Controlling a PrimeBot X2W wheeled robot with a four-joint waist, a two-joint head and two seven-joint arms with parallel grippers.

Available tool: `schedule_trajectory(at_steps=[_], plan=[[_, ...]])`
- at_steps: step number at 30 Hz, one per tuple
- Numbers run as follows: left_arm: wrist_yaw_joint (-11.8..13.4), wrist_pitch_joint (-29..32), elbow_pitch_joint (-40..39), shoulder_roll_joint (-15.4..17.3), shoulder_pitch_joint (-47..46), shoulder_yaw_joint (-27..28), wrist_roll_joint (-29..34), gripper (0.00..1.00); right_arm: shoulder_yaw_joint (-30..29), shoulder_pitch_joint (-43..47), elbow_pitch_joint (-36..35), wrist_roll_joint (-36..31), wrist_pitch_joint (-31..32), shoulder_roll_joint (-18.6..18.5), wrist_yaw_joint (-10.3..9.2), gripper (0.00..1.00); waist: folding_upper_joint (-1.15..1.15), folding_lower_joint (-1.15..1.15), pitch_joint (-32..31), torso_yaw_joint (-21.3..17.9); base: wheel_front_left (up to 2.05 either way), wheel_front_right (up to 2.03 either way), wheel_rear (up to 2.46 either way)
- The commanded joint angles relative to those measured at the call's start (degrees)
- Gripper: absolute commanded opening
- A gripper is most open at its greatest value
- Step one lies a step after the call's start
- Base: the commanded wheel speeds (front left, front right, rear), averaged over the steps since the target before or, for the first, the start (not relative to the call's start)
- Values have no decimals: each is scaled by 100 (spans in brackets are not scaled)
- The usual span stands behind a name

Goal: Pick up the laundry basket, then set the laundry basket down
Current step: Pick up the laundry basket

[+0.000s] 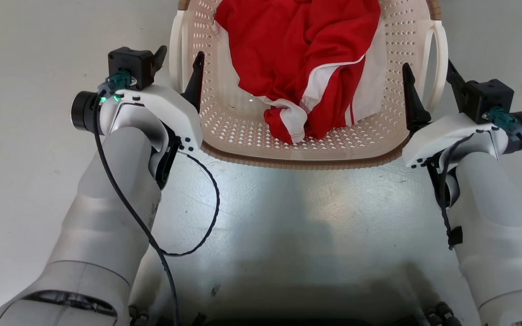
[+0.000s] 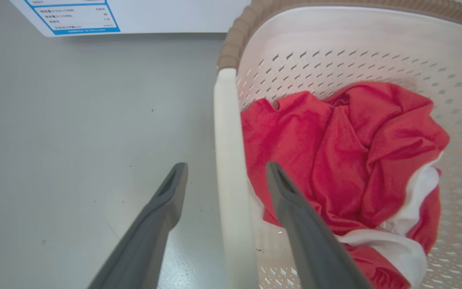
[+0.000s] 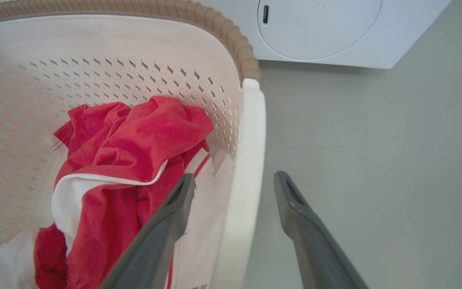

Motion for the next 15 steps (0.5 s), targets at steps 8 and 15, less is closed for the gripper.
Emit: schedule_trajectory(at_steps=[8,15], plan=[[-14,-30,420,152,-169,-103,-7,100,133,-281,733,-4,-65,78,39,100,0,0,-40,-36,0,0,0],[-12,-30,802,151,-370,-319,-58,100,165,-596,1355,16,-59,78,39,100,0,0,-75,-63,0,0,0]])
